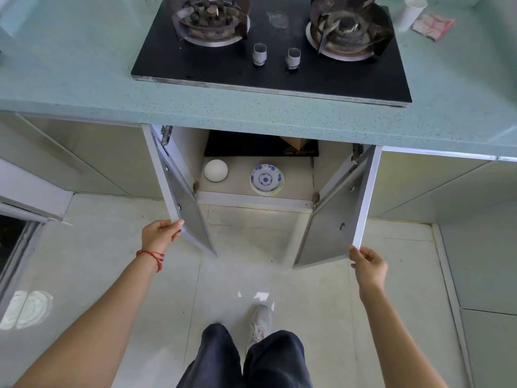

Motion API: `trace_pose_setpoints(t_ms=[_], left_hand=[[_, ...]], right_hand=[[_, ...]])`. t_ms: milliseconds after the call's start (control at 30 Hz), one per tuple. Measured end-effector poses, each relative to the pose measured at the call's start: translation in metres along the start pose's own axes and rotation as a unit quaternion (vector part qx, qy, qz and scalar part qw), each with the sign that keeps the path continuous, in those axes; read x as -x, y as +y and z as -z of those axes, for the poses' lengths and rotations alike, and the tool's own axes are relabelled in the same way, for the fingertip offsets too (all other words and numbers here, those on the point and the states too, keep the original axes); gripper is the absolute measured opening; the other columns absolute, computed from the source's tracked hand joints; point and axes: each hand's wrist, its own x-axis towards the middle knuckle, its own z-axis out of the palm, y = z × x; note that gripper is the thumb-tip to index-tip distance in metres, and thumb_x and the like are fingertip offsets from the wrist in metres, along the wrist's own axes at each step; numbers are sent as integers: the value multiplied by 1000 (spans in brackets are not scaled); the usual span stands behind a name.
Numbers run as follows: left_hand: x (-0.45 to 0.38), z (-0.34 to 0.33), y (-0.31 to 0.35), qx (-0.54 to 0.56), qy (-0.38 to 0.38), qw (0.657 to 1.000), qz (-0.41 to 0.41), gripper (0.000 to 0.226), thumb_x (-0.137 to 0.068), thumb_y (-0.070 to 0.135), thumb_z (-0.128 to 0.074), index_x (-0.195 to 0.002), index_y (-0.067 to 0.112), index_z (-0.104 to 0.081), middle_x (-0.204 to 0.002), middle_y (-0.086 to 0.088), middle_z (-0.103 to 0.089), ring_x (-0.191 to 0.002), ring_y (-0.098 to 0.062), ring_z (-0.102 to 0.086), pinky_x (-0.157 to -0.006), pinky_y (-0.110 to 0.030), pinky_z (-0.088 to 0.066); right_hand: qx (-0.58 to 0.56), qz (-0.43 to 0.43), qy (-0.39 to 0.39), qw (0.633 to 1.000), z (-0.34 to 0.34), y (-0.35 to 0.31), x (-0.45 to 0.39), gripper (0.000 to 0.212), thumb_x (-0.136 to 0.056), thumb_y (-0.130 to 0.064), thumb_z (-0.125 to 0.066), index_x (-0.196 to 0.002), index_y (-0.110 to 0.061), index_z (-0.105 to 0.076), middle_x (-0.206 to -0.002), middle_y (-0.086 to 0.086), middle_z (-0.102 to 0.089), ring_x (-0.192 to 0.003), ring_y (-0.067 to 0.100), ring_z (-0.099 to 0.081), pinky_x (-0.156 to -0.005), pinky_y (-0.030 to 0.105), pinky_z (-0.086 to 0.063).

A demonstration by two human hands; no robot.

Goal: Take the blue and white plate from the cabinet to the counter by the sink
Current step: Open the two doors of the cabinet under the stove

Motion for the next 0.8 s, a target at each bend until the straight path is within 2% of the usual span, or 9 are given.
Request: trace_pose_setpoints(t_ms=[100, 167, 267, 333, 367, 467, 600, 700, 800], left_hand=[[-1, 10, -5, 9, 6, 1000, 8, 14, -77, 12, -69, -79, 1, -60, -50, 3, -65, -37, 3, -53, -49, -7, -47], [-2, 17, -8, 8, 12, 1000, 2, 14, -78, 12, -69, -69, 4, -61, -49, 2, -63, -39, 0, -54, -53, -13, -49], [-1, 27, -13, -8, 11, 1000, -6, 19, -79, 13, -67, -62, 8, -62, -57, -8, -59, -52, -14, -49, -64, -25, -45], [0, 32, -14, -9, 16, 1000, -10, 20, -80, 12, -65, -60, 9, -62, -60, -10, -56, -55, -17, -46, -66, -26, -44], [0, 34, -14, -9, 22, 1000, -11, 21, -80, 12, -65, -60, 9, -61, -60, -10, -55, -55, -17, -46, -65, -26, -44], [1, 40, -16, -12, 42, 999, -14, 21, -81, 11, -64, -60, 9, -61, -58, -8, -55, -47, -9, -50, -60, -21, -45], [4, 49, -24, -17, 72, 997, 4, 15, -80, 17, -65, -68, 7, -65, -56, -3, -57, -35, 3, -51, -55, -14, -48], [11, 52, -34, -4, 89, 995, 37, 25, -80, 23, -64, -60, 11, -59, -60, -10, -59, -48, -10, -58, -62, -23, -51], [24, 49, -40, 18, 52, 997, 49, 26, -83, 23, -62, -60, 11, -57, -77, -17, -62, -71, -28, -61, -74, -34, -50]], right_hand=[[-5, -3, 13, 1000, 3, 0, 0, 13, -82, -12, -63, -90, -2, -61, -65, 3, -52, -59, 12, -48, -52, 14, -45], [-12, -6, 24, 1000, 4, 2, 1, 15, -82, -11, -63, -93, -1, -61, -65, 3, -53, -60, 11, -49, -50, 13, -47], [-27, -20, 42, 999, 7, 3, 4, 19, -83, -11, -63, -98, 1, -60, -74, 8, -57, -64, 13, -52, -62, 23, -49], [-35, -28, 59, 997, 9, 3, 7, 21, -83, -11, -62, -100, 2, -60, -82, 12, -58, -70, 19, -53, -71, 31, -47], [-40, -29, 67, 997, 10, 3, 7, 22, -83, -11, -62, -101, 2, -61, -82, 12, -59, -72, 20, -53, -71, 30, -48], [-56, -44, 86, 994, 15, 5, 6, 23, -83, -11, -62, -102, 2, -61, -70, 4, -57, -68, 19, -54, -67, 25, -47], [-95, -67, 111, 987, 20, 10, 8, 28, -83, -7, -59, -108, 5, -58, -67, 0, -55, -60, 9, -53, -56, 14, -49], [-133, -77, 109, 982, 18, 15, 20, 39, -84, -2, -57, -121, 6, -49, -80, 10, -60, -59, 8, -57, -56, 15, -51], [-137, -83, 85, 983, 5, 20, 35, 36, -84, 1, -55, -118, 10, -49, -71, 8, -57, -40, -2, -58, -43, 7, -48]])
